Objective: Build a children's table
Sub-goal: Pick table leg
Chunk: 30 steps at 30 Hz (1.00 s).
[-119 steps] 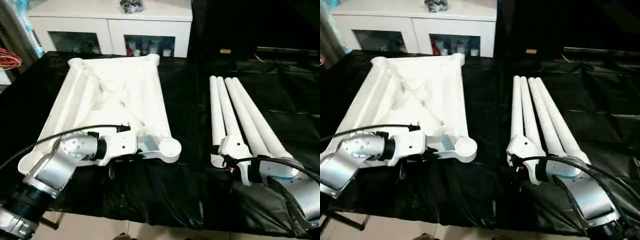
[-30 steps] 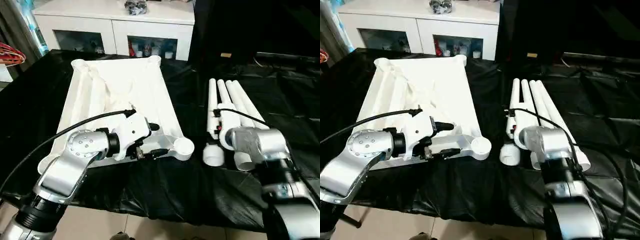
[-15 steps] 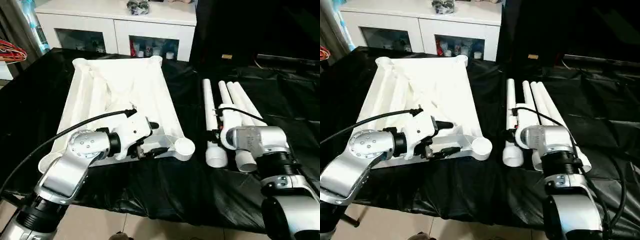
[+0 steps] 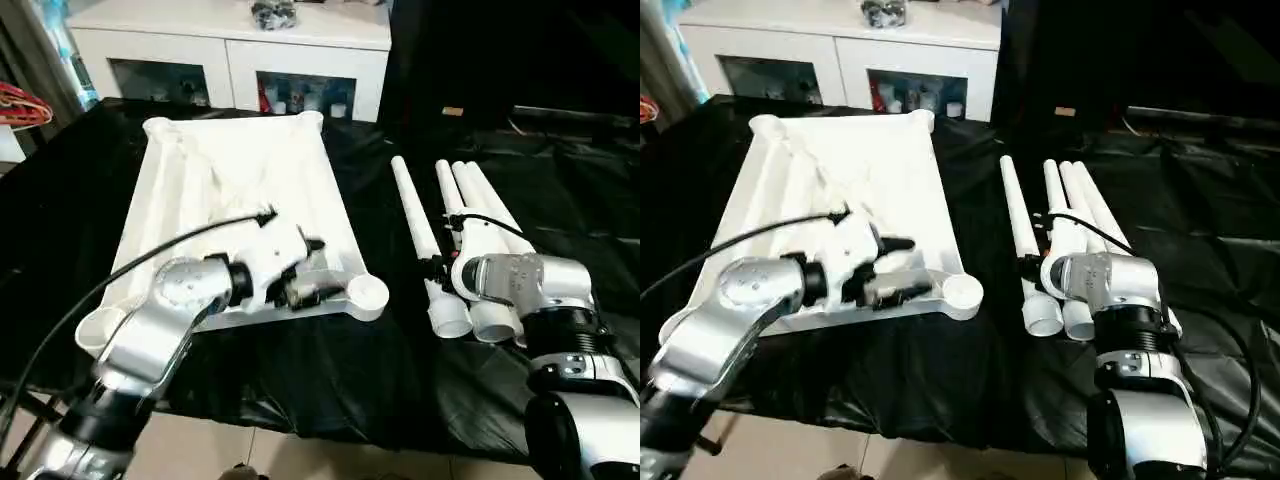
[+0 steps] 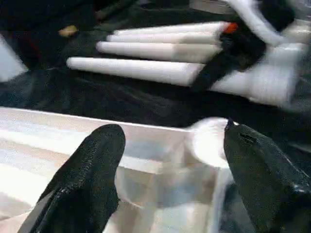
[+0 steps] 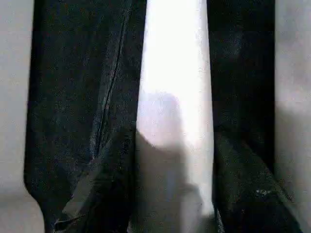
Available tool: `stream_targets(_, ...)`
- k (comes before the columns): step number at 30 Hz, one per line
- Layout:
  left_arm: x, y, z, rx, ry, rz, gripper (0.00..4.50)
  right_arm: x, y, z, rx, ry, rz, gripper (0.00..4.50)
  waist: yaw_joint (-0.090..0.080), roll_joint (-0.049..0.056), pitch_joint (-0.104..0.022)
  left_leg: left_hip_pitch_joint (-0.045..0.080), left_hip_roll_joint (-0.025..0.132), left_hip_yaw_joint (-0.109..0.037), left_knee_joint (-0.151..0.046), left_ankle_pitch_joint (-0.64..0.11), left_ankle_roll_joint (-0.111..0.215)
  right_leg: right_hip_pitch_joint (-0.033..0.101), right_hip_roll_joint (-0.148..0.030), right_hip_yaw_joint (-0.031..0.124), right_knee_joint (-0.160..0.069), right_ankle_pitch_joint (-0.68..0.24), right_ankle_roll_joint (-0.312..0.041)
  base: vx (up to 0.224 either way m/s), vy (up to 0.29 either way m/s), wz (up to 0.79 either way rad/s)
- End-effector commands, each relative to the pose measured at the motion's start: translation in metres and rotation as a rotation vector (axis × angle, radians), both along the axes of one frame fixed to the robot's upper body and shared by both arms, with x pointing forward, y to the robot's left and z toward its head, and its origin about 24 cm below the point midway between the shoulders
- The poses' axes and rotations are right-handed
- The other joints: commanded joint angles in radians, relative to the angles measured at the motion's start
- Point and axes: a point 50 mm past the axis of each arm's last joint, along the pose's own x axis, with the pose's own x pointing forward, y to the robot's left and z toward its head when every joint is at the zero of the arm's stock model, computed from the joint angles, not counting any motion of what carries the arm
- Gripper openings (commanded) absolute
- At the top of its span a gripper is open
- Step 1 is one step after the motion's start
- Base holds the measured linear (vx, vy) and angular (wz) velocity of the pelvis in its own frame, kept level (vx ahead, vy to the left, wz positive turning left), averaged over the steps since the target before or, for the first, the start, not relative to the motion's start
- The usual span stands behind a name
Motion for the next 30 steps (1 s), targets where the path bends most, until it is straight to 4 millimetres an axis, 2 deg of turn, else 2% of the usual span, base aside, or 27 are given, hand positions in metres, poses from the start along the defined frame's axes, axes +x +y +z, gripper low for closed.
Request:
stream_targets(1,0.009,0.003,0.009,0.007,-0.07,0.055,3.68,0.003,-0.002,0.013,0.037,-0.071,-0.006,1.84,-0.002,0.012,-0.074,0.009,0.033,-0.014,-0.08,-0.179,-0.046,0.053,-0.073,0.049,-0.08,-0.266,-0.154,0.0,0.0,0.0)
stream_targets(5,0.019,0.0,0.016,-0.042,-0.087,0.101,3.68,0.006,-0.001,0.038,0.171,-0.247,0.007,1.84,-0.001,0.009,-0.076,0.006,0.032,-0.012,-0.077,-0.163,-0.032,0.057,-0.074,0.049,-0.08,-0.247,-0.154,0.0,0.0,0.0)
stream_targets(6,0.022,-0.002,0.02,-0.086,-0.071,0.109,3.68,0.005,-0.001,0.046,0.218,-0.303,0.024,1.84,0.0,0.014,-0.075,0.004,0.031,-0.009,-0.076,-0.156,-0.023,0.056,-0.073,0.05,-0.081,-0.244,-0.156,0.0,0.0,0.0)
stream_targets(7,0.023,-0.005,0.023,-0.12,-0.058,0.111,3.68,0.004,0.0,0.051,0.246,-0.332,0.039,1.84,0.002,0.012,-0.077,0.005,0.033,-0.011,-0.075,-0.147,-0.018,0.056,-0.074,0.049,-0.078,-0.232,-0.162,0.0,0.0,0.0)
stream_targets(8,0.025,-0.008,0.027,-0.152,-0.045,0.111,3.68,0.002,0.0,0.054,0.269,-0.344,0.057,1.84,0.002,0.013,-0.076,0.002,0.032,-0.01,-0.076,-0.142,-0.015,0.058,-0.074,0.048,-0.078,-0.228,-0.166,0.0,0.0,0.0)
stream_targets(9,0.026,-0.011,0.029,-0.174,-0.034,0.112,3.68,0.001,0.0,0.057,0.292,-0.353,0.072,1.84,0.004,0.009,-0.076,0.003,0.033,-0.01,-0.075,-0.136,-0.008,0.057,-0.073,0.048,-0.079,-0.223,-0.171,0.0,0.0,0.0)
stream_targets(10,0.029,-0.016,0.03,-0.197,0.001,0.119,3.68,-0.002,0.001,0.06,0.321,-0.373,0.104,1.84,0.005,0.011,-0.077,0.002,0.034,-0.011,-0.075,-0.125,-0.004,0.057,-0.074,0.048,-0.076,-0.213,-0.179,0.0,0.0,0.0)
stream_targets(11,0.03,-0.017,0.03,-0.204,0.011,0.122,3.68,-0.003,0.001,0.061,0.329,-0.378,0.114,1.84,0.005,0.004,-0.077,0.002,0.033,-0.008,-0.074,-0.124,-0.001,0.057,-0.073,0.048,-0.077,-0.212,-0.181,0.0,0.0,0.0)
stream_targets(12,0.033,-0.021,0.03,-0.237,0.052,0.145,3.68,-0.006,0.002,0.063,0.354,-0.403,0.15,1.84,0.007,0.007,-0.077,0.001,0.034,-0.01,-0.074,-0.12,0.003,0.058,-0.075,0.047,-0.076,-0.212,-0.185,0.0,0.0,0.0)
stream_targets(13,0.034,-0.022,0.031,-0.249,0.066,0.153,3.68,-0.007,0.002,0.064,0.361,-0.412,0.161,1.84,0.008,0.001,-0.076,0.0,0.033,-0.008,-0.072,-0.117,0.009,0.059,-0.076,0.048,-0.078,-0.218,-0.187,0.0,0.0,0.0)
stream_targets(14,0.037,-0.024,0.032,-0.287,0.101,0.175,3.68,-0.009,0.004,0.067,0.381,-0.442,0.193,1.84,0.009,0.002,-0.077,0.0,0.033,-0.009,-0.072,-0.114,0.012,0.059,-0.078,0.047,-0.079,-0.224,-0.189,0.0,0.0,0.0)
stream_targets(15,0.039,-0.026,0.034,-0.34,0.141,0.195,3.68,-0.013,0.006,0.071,0.423,-0.478,0.232,1.84,0.008,-0.004,-0.074,-0.002,0.03,-0.003,-0.07,-0.116,0.017,0.06,-0.076,0.048,-0.083,-0.24,-0.184,0.0,0.0,0.0)
stream_targets(16,0.042,-0.031,0.041,-0.465,0.215,0.205,3.68,-0.021,0.011,0.079,0.48,-0.553,0.309,1.84,0.013,-0.001,-0.077,0.0,0.033,-0.006,-0.069,-0.111,0.025,0.06,-0.079,0.047,-0.082,-0.239,-0.189,0.0,0.0,0.0)
stream_targets(17,0.042,-0.032,0.042,-0.483,0.224,0.205,3.68,-0.022,0.012,0.08,0.485,-0.564,0.32,1.84,0.015,-0.003,-0.076,-0.004,0.031,-0.004,-0.067,-0.107,0.031,0.063,-0.079,0.046,-0.084,-0.237,-0.19,0.0,0.0,0.0)
stream_targets(18,0.044,-0.036,0.05,-0.613,0.29,0.198,3.68,-0.03,0.016,0.085,0.522,-0.621,0.39,1.84,0.02,0.0,-0.078,-0.003,0.033,-0.006,-0.066,-0.105,0.04,0.061,-0.081,0.045,-0.084,-0.239,-0.193,0.0,0.0,0.0)
stream_targets(19,0.045,-0.039,0.054,-0.719,0.359,0.195,3.68,-0.037,0.02,0.088,0.557,-0.651,0.437,1.84,0.019,-0.003,-0.078,-0.006,0.033,-0.005,-0.064,-0.099,0.044,0.064,-0.08,0.044,-0.081,-0.227,-0.202,0.0,0.0,0.0)
stream_targets(20,0.046,-0.04,0.055,-0.747,0.383,0.194,3.68,-0.039,0.021,0.088,0.57,-0.655,0.448,1.84,0.025,-0.003,-0.078,-0.004,0.033,-0.008,-0.065,-0.098,0.051,0.062,-0.082,0.042,-0.086,-0.232,-0.203,0.0,0.0,0.0)
stream_targets(21,0.046,-0.041,0.057,-0.775,0.398,0.187,3.68,-0.041,0.022,0.089,0.581,-0.66,0.46,1.84,0.02,-0.006,-0.078,-0.008,0.033,-0.011,-0.068,-0.09,0.06,0.064,-0.079,0.04,-0.084,-0.238,-0.197,0.0,0.0,0.0)
stream_targets(22,0.046,-0.042,0.058,-0.787,0.403,0.181,3.68,-0.042,0.022,0.089,0.586,-0.664,0.467,1.84,0.02,-0.004,-0.075,-0.006,0.032,-0.009,-0.068,-0.093,0.065,0.058,-0.077,0.04,-0.092,-0.265,-0.183,0.0,0.0,0.0)
stream_targets(25,0.045,-0.049,0.066,-0.902,0.465,0.13,3.68,-0.049,0.024,0.09,0.603,-0.677,0.52,1.84,0.021,-0.003,-0.075,-0.005,0.03,-0.007,-0.068,-0.089,0.062,0.058,-0.074,0.04,-0.098,-0.3,-0.158,0.0,0.0,0.0)
stream_targets(30,0.035,-0.057,0.08,-0.947,0.45,0.023,3.68,-0.056,0.025,0.092,0.61,-0.688,0.564,1.84,0.026,-0.003,-0.076,-0.004,0.037,-0.013,-0.072,-0.085,0.062,0.058,-0.077,0.039,-0.098,-0.288,-0.152,0.0,0.0,0.0)
